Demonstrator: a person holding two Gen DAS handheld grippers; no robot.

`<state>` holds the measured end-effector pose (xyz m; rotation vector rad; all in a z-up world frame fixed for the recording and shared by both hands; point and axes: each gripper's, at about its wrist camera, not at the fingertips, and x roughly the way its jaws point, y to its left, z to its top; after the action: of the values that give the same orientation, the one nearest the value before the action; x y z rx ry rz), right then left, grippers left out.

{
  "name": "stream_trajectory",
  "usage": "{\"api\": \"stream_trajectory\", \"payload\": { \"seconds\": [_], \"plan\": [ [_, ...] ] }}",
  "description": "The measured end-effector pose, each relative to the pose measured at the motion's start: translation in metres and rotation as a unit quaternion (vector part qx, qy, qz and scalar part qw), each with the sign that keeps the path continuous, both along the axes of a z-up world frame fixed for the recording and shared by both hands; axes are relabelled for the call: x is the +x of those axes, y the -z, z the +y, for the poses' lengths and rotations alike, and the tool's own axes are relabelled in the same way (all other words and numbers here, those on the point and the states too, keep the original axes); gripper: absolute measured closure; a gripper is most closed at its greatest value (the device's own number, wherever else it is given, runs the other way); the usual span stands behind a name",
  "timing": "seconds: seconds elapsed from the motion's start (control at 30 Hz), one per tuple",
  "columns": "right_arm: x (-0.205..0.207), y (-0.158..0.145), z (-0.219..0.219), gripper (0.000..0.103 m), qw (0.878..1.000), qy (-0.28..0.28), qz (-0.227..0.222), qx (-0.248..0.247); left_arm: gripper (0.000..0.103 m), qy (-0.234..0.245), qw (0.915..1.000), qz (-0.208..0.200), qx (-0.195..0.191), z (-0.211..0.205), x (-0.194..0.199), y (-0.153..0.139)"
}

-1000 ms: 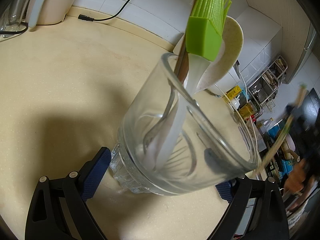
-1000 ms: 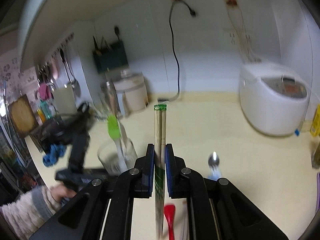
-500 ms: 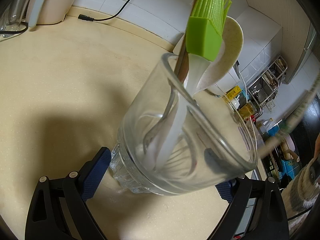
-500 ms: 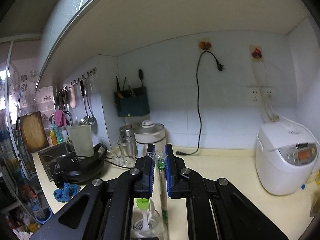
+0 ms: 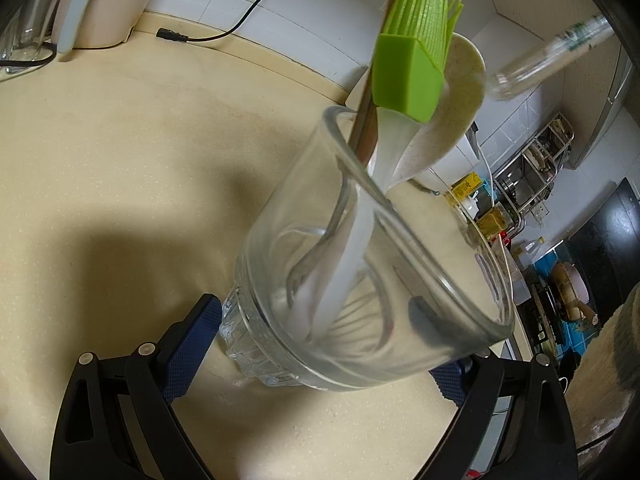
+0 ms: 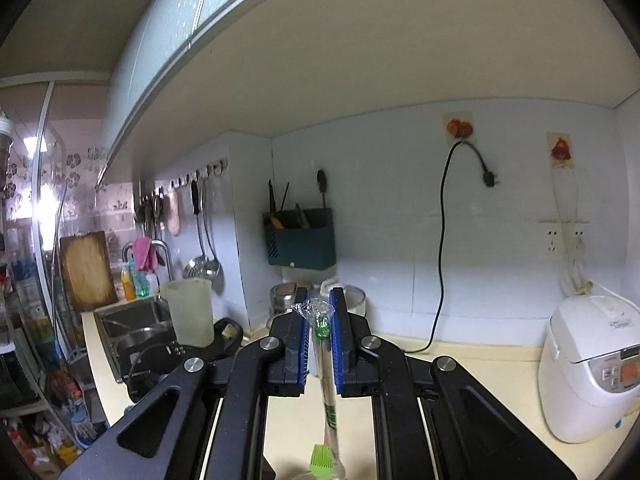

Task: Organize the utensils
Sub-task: 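Lower the chopsticks into the glass and open the right tool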

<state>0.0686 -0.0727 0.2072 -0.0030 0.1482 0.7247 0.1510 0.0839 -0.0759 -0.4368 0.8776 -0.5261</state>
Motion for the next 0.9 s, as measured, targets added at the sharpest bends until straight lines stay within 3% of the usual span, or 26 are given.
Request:
{"api": "stream_trajectory", "payload": {
  "seconds": [0.27,0.47,0.57,0.9],
  "plan": [
    [0.029,0.048,0.014,0.093,0.997,0.004,0.066,-0.031,0.007,0.0,1.0,0.0,-0.003,0.0,0.0,0.001],
    [0.05,0.085,0.035,0.09,0.988,-0.026,0.14,-0.06,0.007,0.0,1.0,0.0,-0.003,0.0,0.0,0.001],
    [0.048,0.092,0.041,0.081,0.987,-0.028,0.145,-0.07,0.007,0.0,1.0,0.0,-0.003,0.0,0.0,0.001],
    [0.031,0.094,0.006,0.077,0.99,-0.019,0.134,-0.037,0.007,0.0,1.0,0.0,-0.003,0.0,0.0,0.001]
  ]
}}
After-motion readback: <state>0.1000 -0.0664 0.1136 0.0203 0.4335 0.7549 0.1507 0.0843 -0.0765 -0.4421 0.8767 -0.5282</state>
